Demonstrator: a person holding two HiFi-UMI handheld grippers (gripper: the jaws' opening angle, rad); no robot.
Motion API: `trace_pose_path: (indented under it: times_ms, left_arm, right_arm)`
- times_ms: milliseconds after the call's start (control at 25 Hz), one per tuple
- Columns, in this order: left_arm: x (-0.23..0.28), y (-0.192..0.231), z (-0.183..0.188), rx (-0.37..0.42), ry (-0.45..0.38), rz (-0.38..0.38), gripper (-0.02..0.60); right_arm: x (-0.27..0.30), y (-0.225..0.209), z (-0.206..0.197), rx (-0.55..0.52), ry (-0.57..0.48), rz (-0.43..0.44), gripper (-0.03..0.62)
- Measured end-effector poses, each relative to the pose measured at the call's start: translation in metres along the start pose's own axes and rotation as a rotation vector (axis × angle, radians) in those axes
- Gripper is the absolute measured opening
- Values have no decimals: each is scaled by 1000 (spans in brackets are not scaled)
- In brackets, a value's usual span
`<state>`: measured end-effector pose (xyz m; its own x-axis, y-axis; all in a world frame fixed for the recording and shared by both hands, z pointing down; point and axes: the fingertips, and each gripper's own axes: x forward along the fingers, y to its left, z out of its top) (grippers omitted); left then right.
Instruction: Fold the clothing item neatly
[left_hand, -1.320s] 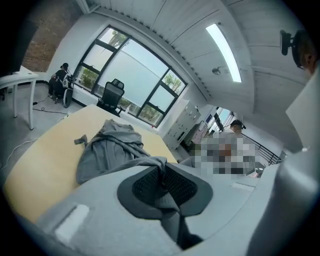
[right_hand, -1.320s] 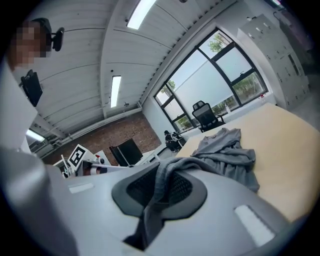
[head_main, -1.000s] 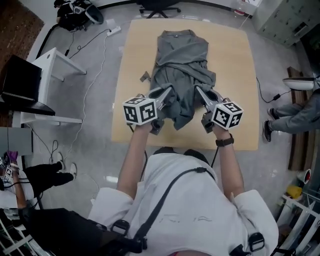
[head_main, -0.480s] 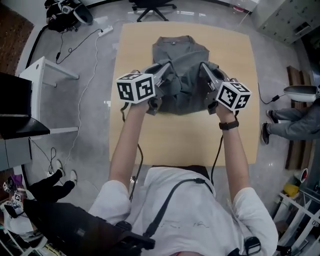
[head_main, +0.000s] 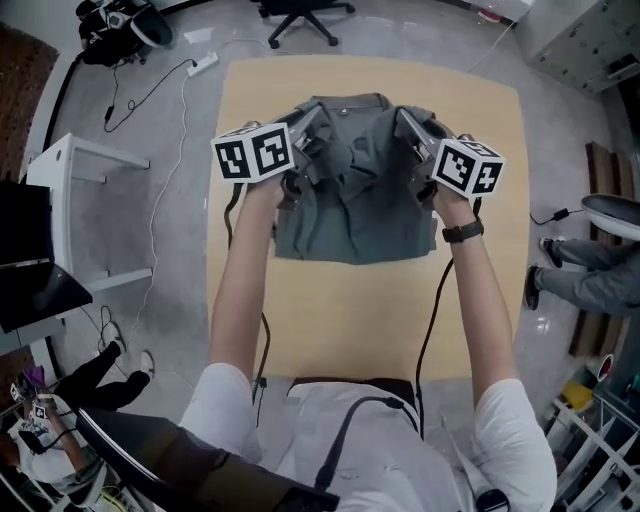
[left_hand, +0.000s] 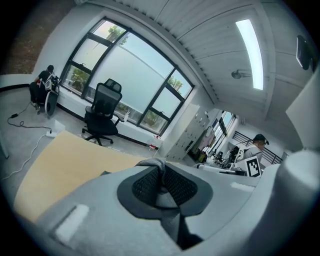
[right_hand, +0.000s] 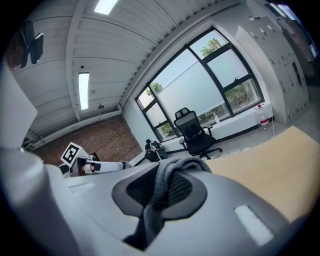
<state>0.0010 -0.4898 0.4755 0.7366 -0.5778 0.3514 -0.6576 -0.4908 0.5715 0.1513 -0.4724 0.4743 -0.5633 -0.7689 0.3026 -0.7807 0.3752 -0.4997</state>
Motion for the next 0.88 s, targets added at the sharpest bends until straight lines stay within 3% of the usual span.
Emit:
trace_pose_path:
  times_ms: [200, 320, 440, 560, 640, 760, 800, 880]
  left_arm:
    - [45, 69, 5, -124, 1, 76, 23]
    - [72, 99, 8, -157, 2, 105, 23]
    - [95, 130, -14, -137, 79, 197, 30]
    - [109, 155, -46, -59, 183, 280, 108]
    - [113, 160, -60, 3, 223, 295, 153]
    - [108, 158, -62, 12, 207, 269, 207]
    - [103, 156, -59, 4, 189, 258, 214]
    - [88, 151, -52, 4, 160, 246, 243]
  right_arm:
    - [50, -61, -12, 46, 37, -49, 20]
    - [71, -101, -15, 83, 27, -106, 20]
    - [91, -131, -32, 114, 59, -134, 25]
    - [108, -156, -67, 97, 165, -185, 49]
    - [112, -168, -88, 57, 240, -227, 148]
    - [114, -163, -100, -25, 315, -230, 454]
    - [112, -157, -98, -56, 321, -219, 494]
    - [102, -145, -92, -111, 315, -201, 494]
